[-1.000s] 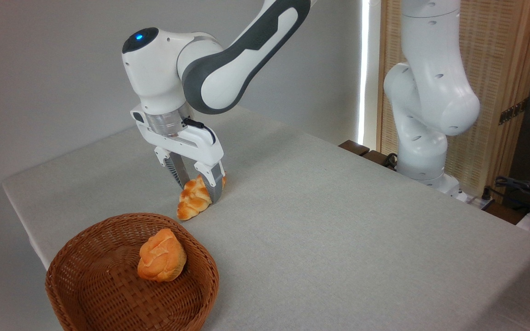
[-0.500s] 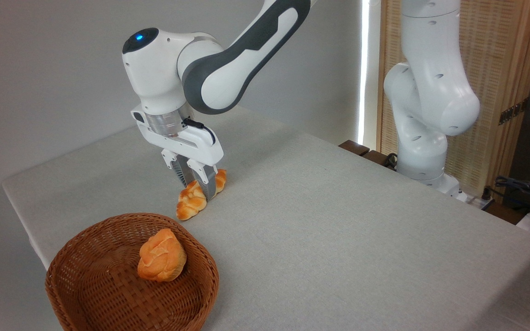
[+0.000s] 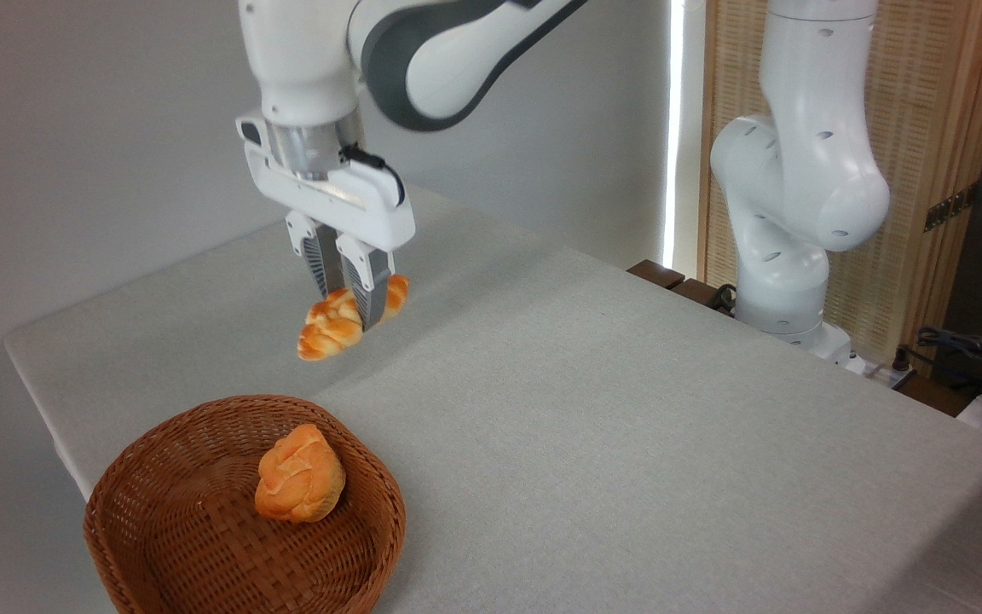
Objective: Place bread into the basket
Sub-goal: 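Lift the bread roll and carry it over the wicker basket, then lower the roll into the basket beside the round bun and release it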
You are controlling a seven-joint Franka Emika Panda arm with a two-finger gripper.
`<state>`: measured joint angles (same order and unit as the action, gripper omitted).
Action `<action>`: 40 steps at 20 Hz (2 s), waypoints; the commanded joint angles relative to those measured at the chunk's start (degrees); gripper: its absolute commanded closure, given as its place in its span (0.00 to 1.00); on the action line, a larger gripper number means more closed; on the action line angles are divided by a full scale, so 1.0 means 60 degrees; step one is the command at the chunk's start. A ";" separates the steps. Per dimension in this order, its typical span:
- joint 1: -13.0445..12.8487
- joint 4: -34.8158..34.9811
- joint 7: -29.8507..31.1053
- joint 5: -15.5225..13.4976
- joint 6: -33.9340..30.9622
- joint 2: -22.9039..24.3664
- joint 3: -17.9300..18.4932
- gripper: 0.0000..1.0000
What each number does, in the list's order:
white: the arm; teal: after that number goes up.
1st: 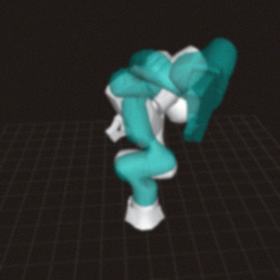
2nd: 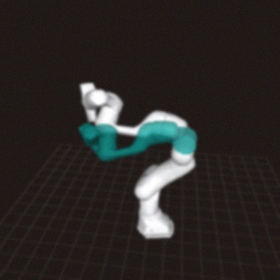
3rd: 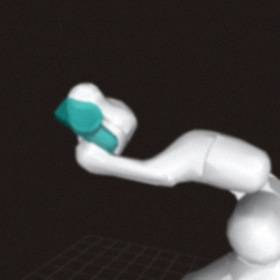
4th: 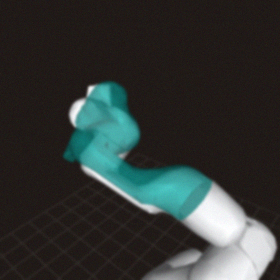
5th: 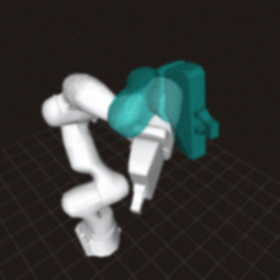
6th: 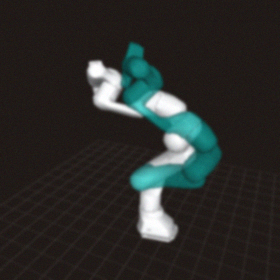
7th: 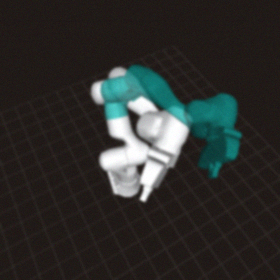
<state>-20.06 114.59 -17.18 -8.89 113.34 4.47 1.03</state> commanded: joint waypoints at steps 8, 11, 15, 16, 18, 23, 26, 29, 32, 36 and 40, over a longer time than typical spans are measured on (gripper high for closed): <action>0.0018 -0.0539 -0.2790 -0.0012 0.1877 -0.0071 0.1322 0.44; 0.0018 -0.0524 -0.2995 0.0032 0.3063 -0.0509 0.1366 0.32; 0.0062 -0.0524 -0.3011 0.0017 0.4953 -0.1242 0.1512 0.05; 0.0076 -0.0539 -0.2996 0.0003 0.5276 -0.1389 0.1528 0.00; 0.0062 -0.0524 -0.2996 0.0003 0.5499 -0.1565 0.1528 0.00; 0.0062 -0.0510 -0.2996 0.0017 0.5500 -0.1741 0.1572 0.00; 0.0062 -0.0524 -0.2981 0.0017 0.5514 -0.1873 0.1572 0.00; 0.0062 -0.0524 -0.2996 0.0032 0.5514 -0.1873 0.1572 0.00; 0.0076 -0.0524 -0.2923 0.0017 0.5514 -0.1873 0.1572 0.00; 0.0076 -0.0539 -0.2587 0.0003 0.5456 -0.1786 0.1615 0.00; 0.0062 -0.0918 -0.2498 0.0090 0.4464 -0.1741 0.1792 0.00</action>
<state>-19.45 111.39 -33.13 -8.88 145.33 -6.34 10.89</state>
